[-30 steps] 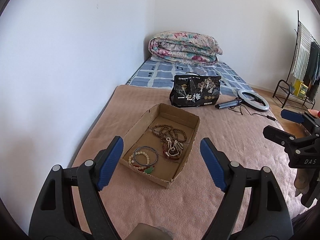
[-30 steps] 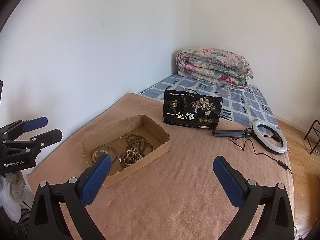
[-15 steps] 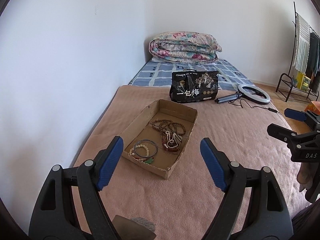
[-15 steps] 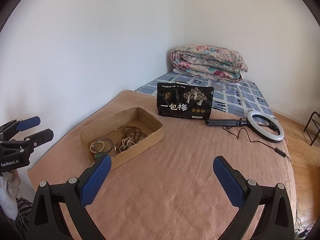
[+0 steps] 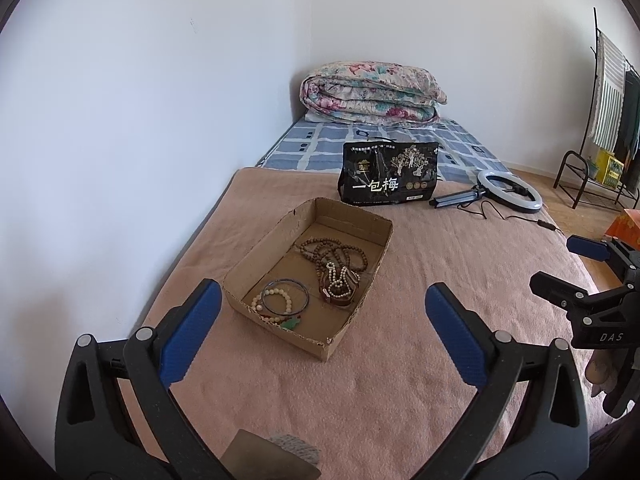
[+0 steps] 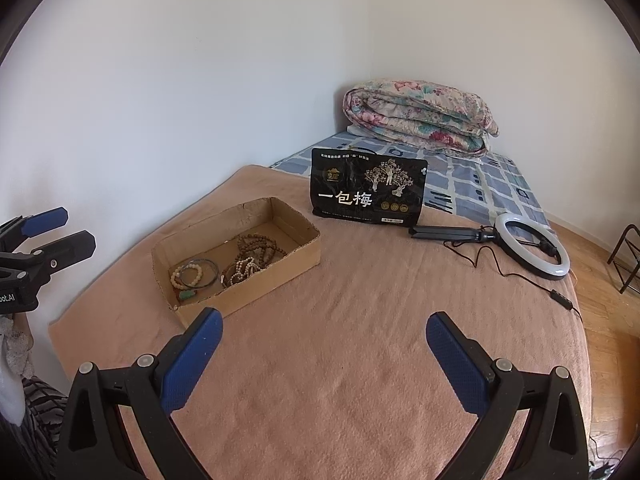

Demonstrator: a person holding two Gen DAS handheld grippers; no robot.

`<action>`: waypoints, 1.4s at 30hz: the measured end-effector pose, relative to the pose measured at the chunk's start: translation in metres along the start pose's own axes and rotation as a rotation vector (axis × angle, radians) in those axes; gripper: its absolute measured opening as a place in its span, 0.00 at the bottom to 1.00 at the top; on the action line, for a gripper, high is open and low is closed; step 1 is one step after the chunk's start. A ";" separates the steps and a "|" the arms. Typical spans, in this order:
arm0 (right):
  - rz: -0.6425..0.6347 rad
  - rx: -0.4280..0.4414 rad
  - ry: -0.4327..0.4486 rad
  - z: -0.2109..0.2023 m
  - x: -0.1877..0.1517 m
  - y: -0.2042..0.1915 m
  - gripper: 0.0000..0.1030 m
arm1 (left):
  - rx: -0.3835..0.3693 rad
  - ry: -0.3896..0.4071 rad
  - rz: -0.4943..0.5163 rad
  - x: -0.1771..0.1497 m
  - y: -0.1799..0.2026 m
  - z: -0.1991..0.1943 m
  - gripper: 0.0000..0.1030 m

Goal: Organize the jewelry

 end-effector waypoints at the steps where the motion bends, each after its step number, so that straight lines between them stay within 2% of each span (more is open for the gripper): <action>1: 0.005 0.000 0.001 0.000 0.000 0.001 1.00 | 0.002 -0.003 0.002 -0.001 0.000 0.000 1.00; 20: 0.043 -0.008 -0.002 -0.003 0.001 0.008 1.00 | 0.016 -0.039 -0.009 -0.008 -0.003 0.005 1.00; 42: 0.064 -0.011 -0.002 -0.002 0.000 0.009 1.00 | 0.015 -0.040 -0.009 -0.007 -0.003 0.006 1.00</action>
Point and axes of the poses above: each gripper's, at about its wrist camera, not at the fingertips, and z roughly the way its jaws point, y to its right, x to its top, the point moved 7 cm from there along z, roughly the way its jaws point, and after that the axes turned 15 degrees about y, right-handed, at the moved point
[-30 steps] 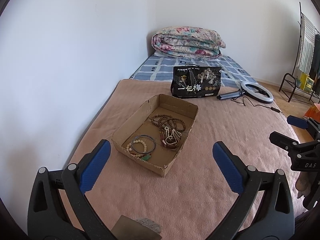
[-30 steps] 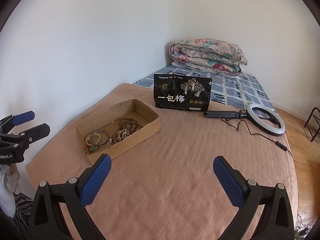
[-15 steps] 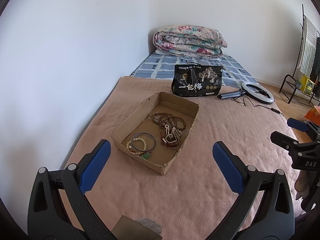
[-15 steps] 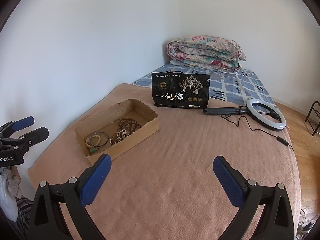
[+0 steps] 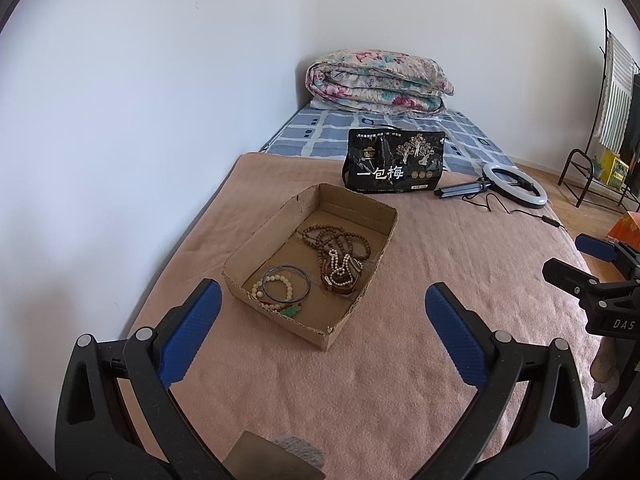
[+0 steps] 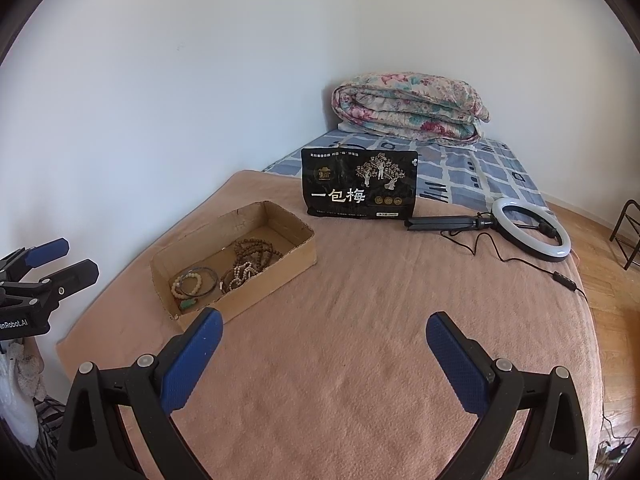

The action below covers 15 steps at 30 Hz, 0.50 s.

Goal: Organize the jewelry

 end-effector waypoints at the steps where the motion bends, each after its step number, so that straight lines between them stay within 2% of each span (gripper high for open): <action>1: 0.000 0.000 0.001 0.000 0.000 0.000 1.00 | 0.001 0.000 0.000 0.000 0.000 0.000 1.00; 15: -0.005 0.005 -0.004 0.000 -0.001 -0.005 1.00 | 0.000 0.000 -0.002 0.000 -0.001 0.000 1.00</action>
Point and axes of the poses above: each gripper's, at about its wrist camera, not at the fingertips, and z roughly the way its jaws point, y to its right, x to its top, the point moved 7 cm from there along z, roughly the way its jaws point, and after that the axes turned 15 degrees about y, right-handed, at the moved point
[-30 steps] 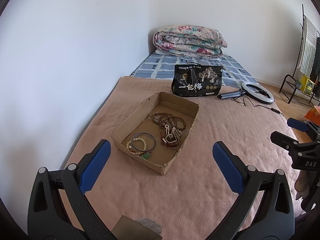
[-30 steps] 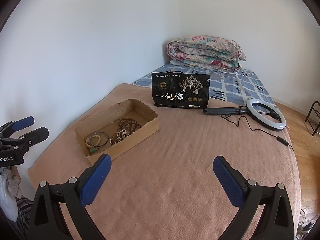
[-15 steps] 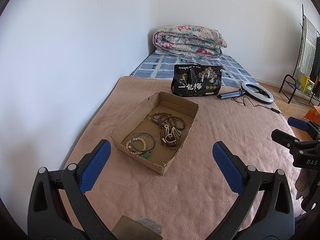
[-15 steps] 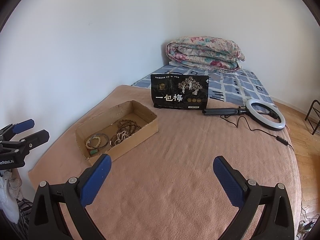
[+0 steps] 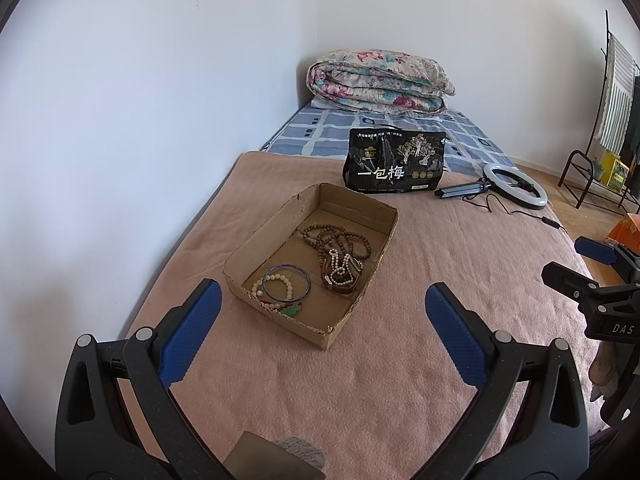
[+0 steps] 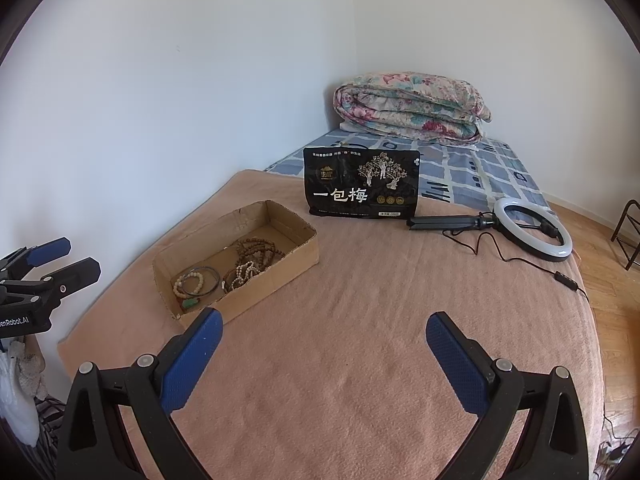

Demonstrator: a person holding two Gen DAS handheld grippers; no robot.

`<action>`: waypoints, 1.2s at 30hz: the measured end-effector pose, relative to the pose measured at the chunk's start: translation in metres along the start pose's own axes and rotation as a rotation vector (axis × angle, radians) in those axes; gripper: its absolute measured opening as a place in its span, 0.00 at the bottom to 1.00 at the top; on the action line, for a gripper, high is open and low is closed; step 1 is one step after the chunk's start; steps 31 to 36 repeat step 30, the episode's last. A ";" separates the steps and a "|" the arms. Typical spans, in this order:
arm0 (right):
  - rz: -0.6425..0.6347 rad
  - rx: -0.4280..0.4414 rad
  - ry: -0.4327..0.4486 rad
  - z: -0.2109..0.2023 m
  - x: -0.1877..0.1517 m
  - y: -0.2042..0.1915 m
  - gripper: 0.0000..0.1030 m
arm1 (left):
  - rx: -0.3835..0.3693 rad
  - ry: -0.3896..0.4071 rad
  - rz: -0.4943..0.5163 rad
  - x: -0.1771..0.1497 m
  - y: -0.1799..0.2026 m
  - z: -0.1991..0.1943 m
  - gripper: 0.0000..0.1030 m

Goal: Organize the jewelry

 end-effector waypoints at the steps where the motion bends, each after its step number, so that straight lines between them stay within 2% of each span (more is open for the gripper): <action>1: -0.001 0.000 -0.001 0.001 0.000 0.000 1.00 | 0.001 0.001 0.000 0.000 0.000 0.000 1.00; 20: 0.004 -0.001 -0.005 0.000 -0.002 -0.001 1.00 | 0.008 0.002 0.005 -0.001 -0.001 0.000 1.00; 36: 0.007 0.000 -0.008 -0.001 -0.003 0.000 1.00 | 0.019 0.034 0.007 0.003 -0.008 -0.002 1.00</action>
Point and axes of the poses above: each gripper's, at about its wrist camera, not at the fingertips, and z roughly the way its jaws point, y to its right, x to its top, the point moved 7 cm from there along z, roughly the way its jaws point, and after that the axes turned 15 degrees about y, right-handed, at the moved point
